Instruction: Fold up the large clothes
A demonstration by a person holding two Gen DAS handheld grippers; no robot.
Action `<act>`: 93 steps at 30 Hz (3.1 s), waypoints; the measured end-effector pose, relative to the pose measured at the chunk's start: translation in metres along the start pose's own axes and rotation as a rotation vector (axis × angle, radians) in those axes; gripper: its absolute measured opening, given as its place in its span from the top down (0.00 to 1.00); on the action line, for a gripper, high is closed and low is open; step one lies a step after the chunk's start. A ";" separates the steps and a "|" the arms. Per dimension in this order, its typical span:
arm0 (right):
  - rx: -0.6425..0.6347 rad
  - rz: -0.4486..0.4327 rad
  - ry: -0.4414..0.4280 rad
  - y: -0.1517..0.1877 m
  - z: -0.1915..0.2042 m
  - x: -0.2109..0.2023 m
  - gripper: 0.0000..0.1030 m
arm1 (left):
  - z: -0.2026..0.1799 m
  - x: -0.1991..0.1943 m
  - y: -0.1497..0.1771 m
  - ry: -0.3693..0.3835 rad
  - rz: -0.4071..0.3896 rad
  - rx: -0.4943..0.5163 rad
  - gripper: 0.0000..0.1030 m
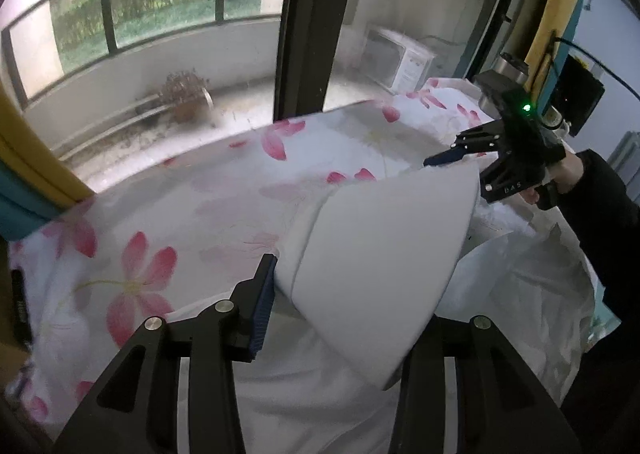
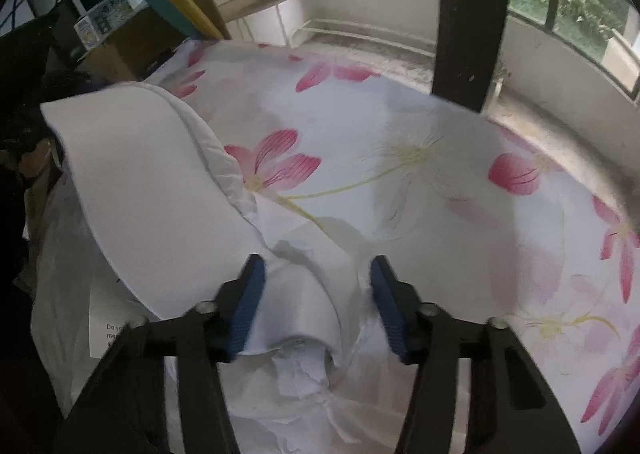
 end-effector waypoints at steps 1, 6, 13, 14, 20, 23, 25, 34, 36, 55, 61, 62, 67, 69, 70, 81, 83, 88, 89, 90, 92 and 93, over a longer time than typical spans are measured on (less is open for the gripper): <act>0.003 -0.017 0.012 -0.002 -0.002 -0.003 0.79 | -0.003 0.008 -0.002 0.010 0.011 -0.008 0.58; 0.021 -0.155 0.103 -0.021 -0.011 -0.024 0.99 | -0.024 0.019 -0.009 0.049 -0.011 -0.010 0.40; 0.026 -0.182 0.152 -0.027 -0.014 -0.029 0.99 | -0.041 -0.014 -0.017 0.022 -0.093 -0.002 0.34; 0.027 -0.181 0.145 -0.026 -0.011 -0.029 0.99 | -0.041 -0.022 -0.019 0.019 -0.119 -0.009 0.32; 0.054 -0.214 0.056 -0.023 0.003 -0.041 0.99 | -0.045 -0.037 -0.021 -0.011 -0.167 -0.008 0.29; 0.069 -0.199 0.039 -0.019 0.007 -0.043 0.98 | -0.051 -0.035 -0.020 0.001 -0.156 -0.004 0.29; 0.073 -0.181 0.031 -0.014 0.008 -0.038 0.96 | -0.054 -0.039 -0.019 0.003 -0.154 0.006 0.29; 0.067 -0.086 0.032 0.012 0.012 -0.009 0.08 | -0.053 -0.077 -0.023 0.097 -0.259 -0.124 0.28; 0.062 -0.090 0.051 0.012 0.015 -0.005 0.08 | -0.054 -0.076 -0.023 0.114 -0.267 -0.125 0.22; 0.080 -0.246 -0.174 -0.022 0.077 -0.060 0.08 | -0.050 0.000 0.037 0.076 -0.060 0.012 0.20; -0.046 -0.085 -0.048 0.008 0.094 -0.003 0.08 | -0.046 -0.017 0.029 0.053 -0.137 0.018 0.20; -0.044 -0.082 -0.043 0.010 0.093 0.000 0.08 | -0.043 -0.020 0.029 0.049 -0.147 0.009 0.20; -0.039 -0.085 -0.081 0.012 0.094 -0.015 0.08 | -0.026 -0.055 0.031 0.061 -0.225 -0.088 0.20; -0.051 -0.104 -0.082 0.010 0.093 -0.031 0.08 | -0.011 -0.060 0.032 0.027 -0.231 -0.147 0.20; -0.049 -0.121 -0.085 0.008 0.091 -0.041 0.08 | -0.005 -0.060 0.034 0.013 -0.224 -0.165 0.20; 0.203 -0.119 -0.056 -0.021 0.010 -0.042 0.08 | -0.035 0.025 0.068 0.089 0.036 -0.199 0.20; 0.168 -0.044 -0.019 -0.006 0.008 -0.020 0.08 | -0.036 0.032 0.072 0.079 0.063 -0.206 0.20; 0.123 0.016 0.010 0.019 0.004 -0.002 0.09 | -0.049 0.013 0.070 0.119 0.027 -0.167 0.20; 0.116 0.015 0.018 0.021 0.003 -0.002 0.11 | -0.050 0.004 0.070 0.117 0.016 -0.159 0.20; 0.112 0.014 0.018 0.023 0.000 -0.001 0.13 | -0.049 -0.002 0.070 0.115 0.010 -0.157 0.20; 0.105 0.007 0.019 0.025 -0.002 -0.002 0.34 | -0.045 -0.021 0.068 0.109 -0.032 -0.171 0.20; 0.099 -0.003 0.021 0.024 -0.002 -0.004 0.44 | -0.041 -0.028 0.066 0.113 -0.056 -0.188 0.20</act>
Point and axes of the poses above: each gripper's, at about its wrist camera, not at the fingertips, and x roughly the way its jaws point, z to its left, y to its underside, the point moved 10 cm from there along x, roughly the way its jaws point, and after that the axes turned 15 degrees about x, right-handed, at the moved point
